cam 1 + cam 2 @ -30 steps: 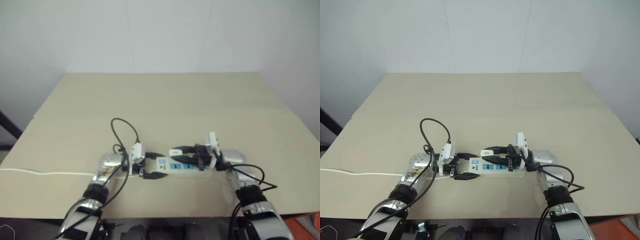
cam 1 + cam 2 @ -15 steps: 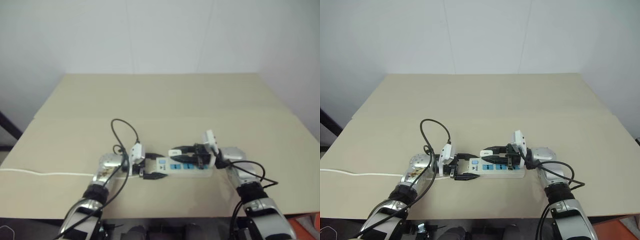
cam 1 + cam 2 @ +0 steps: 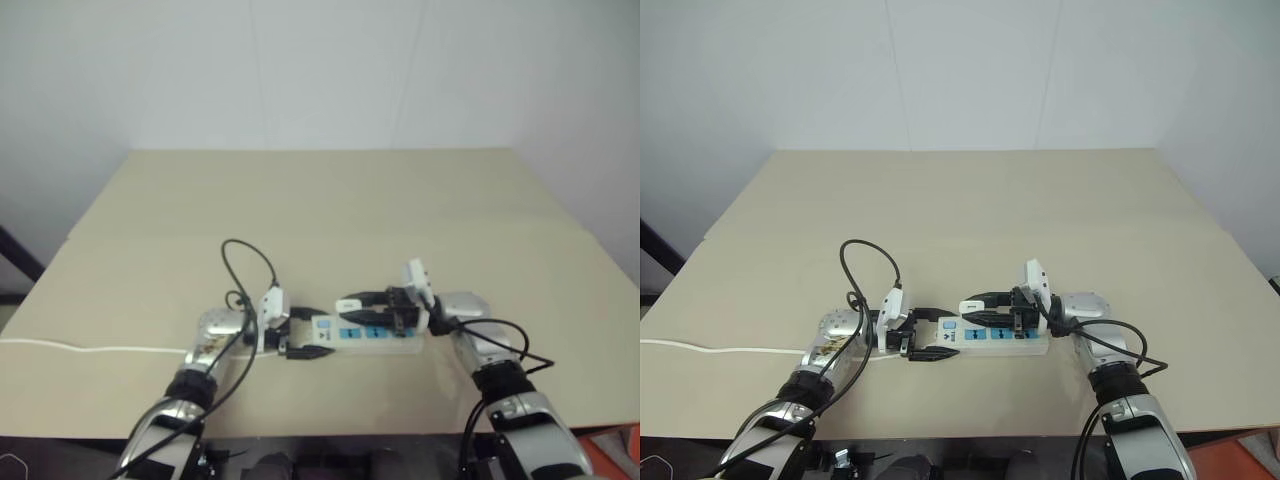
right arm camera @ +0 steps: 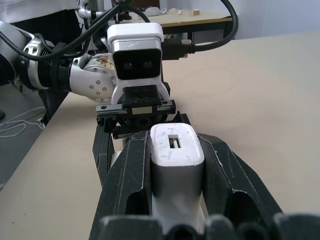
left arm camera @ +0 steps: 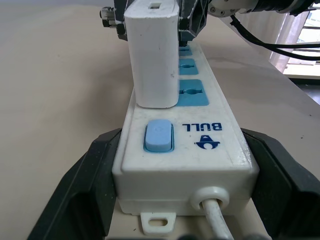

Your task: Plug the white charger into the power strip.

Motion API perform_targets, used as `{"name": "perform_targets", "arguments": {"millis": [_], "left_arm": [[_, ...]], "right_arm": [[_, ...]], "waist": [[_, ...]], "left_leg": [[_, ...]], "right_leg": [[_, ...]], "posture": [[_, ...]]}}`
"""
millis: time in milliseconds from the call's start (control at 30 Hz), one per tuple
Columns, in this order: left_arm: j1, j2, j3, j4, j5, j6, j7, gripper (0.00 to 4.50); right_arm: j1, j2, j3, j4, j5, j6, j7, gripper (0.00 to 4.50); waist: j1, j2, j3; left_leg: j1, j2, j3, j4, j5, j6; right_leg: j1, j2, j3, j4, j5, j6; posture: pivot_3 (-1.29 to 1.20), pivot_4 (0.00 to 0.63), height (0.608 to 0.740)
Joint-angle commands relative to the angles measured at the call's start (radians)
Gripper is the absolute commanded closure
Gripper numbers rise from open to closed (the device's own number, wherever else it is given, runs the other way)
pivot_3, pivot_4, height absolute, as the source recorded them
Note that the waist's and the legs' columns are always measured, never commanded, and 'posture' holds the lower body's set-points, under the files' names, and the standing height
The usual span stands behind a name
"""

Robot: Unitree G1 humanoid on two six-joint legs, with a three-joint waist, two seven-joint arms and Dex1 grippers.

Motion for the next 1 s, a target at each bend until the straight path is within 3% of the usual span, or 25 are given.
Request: {"name": "perform_targets", "arguments": {"millis": [33,367,700,1000], "left_arm": [[0.003,-0.008,-0.009,-0.031,-0.012,0.001,-0.017,1.23],[0.005,-0.009,-0.010,-0.029,-0.009,-0.005,-0.013,1.23],[0.008,-0.010,-0.012,-0.032,-0.010,-0.005,-0.010,1.23],[0.013,-0.013,-0.016,-0.037,-0.009,-0.004,-0.007,1.23]], "right_arm": [[0.044,-0.035,0.053,0.110,-0.128,0.044,-0.043,3.39],[0.064,-0.032,0.031,0.108,-0.113,-0.035,-0.035,3.39],[0.064,-0.029,0.021,0.103,-0.115,-0.030,-0.039,0.04],[0.088,-0.039,-0.006,0.057,-0.086,-0.070,-0.002,0.04]], "waist": [[0.000,0.000,0.000],[0.001,0.000,0.000],[0.004,-0.003,-0.002],[0.010,-0.003,-0.002]], "left_leg": [[0.000,0.000,0.000,0.000,0.000,0.000],[0.002,0.000,0.000,-0.001,0.000,0.000],[0.002,0.000,-0.001,-0.001,0.000,0.000],[0.002,0.000,-0.001,-0.001,-0.001,0.001]], "right_leg": [[0.000,0.000,0.000,0.000,0.000,0.000],[0.000,0.000,0.000,-0.001,0.000,0.000],[0.000,0.000,0.000,-0.001,0.000,0.001],[0.000,0.000,0.000,-0.001,-0.001,0.001]], "posture": [[0.00,0.150,0.740],[0.00,0.150,0.740],[0.00,0.150,0.740],[0.00,0.150,0.740]]}}
